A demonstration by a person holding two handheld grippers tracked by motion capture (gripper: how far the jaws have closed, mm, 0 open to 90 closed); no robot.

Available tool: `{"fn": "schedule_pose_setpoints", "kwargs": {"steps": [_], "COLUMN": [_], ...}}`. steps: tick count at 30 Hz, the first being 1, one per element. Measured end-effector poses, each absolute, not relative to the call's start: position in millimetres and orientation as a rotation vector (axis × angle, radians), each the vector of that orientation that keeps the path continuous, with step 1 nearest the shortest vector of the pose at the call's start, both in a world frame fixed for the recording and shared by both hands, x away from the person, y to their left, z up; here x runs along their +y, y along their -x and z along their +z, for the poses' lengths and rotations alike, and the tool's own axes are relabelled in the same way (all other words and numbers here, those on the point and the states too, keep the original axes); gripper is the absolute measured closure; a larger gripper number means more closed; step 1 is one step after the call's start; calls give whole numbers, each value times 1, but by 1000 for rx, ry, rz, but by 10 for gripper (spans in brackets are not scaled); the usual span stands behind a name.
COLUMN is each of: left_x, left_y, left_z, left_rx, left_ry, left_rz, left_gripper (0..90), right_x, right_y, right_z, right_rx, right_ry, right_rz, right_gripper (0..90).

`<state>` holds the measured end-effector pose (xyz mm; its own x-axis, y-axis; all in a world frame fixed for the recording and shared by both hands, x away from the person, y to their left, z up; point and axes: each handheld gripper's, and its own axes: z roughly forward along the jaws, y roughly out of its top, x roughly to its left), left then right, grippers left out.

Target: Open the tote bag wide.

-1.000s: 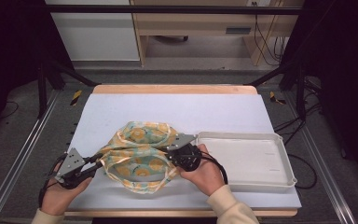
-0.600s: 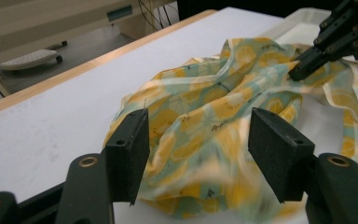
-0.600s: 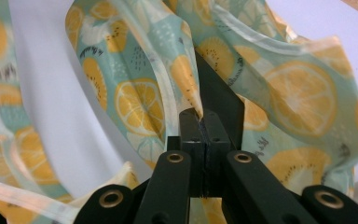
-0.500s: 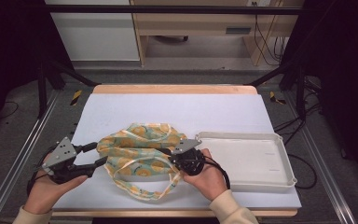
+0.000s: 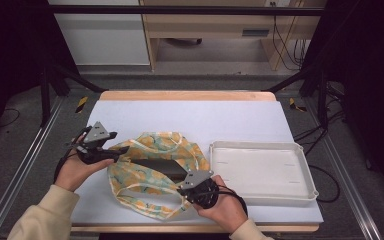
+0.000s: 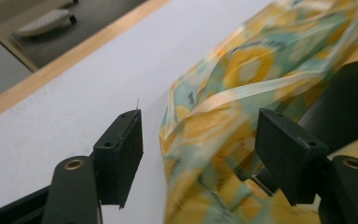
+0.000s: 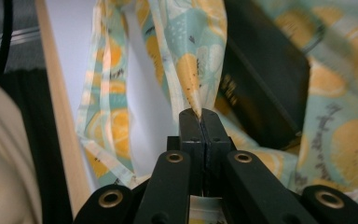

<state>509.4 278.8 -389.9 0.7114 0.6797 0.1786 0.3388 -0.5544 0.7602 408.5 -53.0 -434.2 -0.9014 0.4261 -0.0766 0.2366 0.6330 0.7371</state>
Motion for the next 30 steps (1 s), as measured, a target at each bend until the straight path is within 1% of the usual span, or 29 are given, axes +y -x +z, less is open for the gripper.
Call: {"fn": "schedule_pose_setpoints", "kwargs": {"steps": [3,6,7,9,10,12,14,17,24,30], "left_x": [276,273,272,269,268,264,263,262,263,264], "left_y": [-516,-521,-523,-527,-529,-534,-539,-547,-555,-554], "left_z": [-399,-405,-406,-407,-408,-407,-405,-399,-394,-394], "left_rx": [765,764,764,774,777,790,812,861,901,899], "left_ry": [-2222,-2270,-2282,-2297,-2303,-2308,-2302,-2256,-2215,-2223], "left_rz": [564,536,531,518,522,540,558,580,642,641], "left_gripper": [350,443,516,611,674,769,841,881,893,894], "right_x": [-54,-57,-57,-58,-58,-58,-58,-59,-61,-63], "right_y": [-403,-401,-402,-402,-402,-402,-401,-400,-395,-394], "right_z": [-441,-446,-447,-448,-449,-450,-451,-453,-454,-456], "right_rx": [2652,2681,2686,2686,2688,2698,2707,2724,2762,2781], "right_ry": [-519,-519,-513,-521,-523,-520,-512,-503,-485,-495], "right_rz": [1088,1048,1049,1050,1049,1045,1035,1030,1018,1020], "right_gripper": [900,900,900,900,900,900,900,900,900,900]}}
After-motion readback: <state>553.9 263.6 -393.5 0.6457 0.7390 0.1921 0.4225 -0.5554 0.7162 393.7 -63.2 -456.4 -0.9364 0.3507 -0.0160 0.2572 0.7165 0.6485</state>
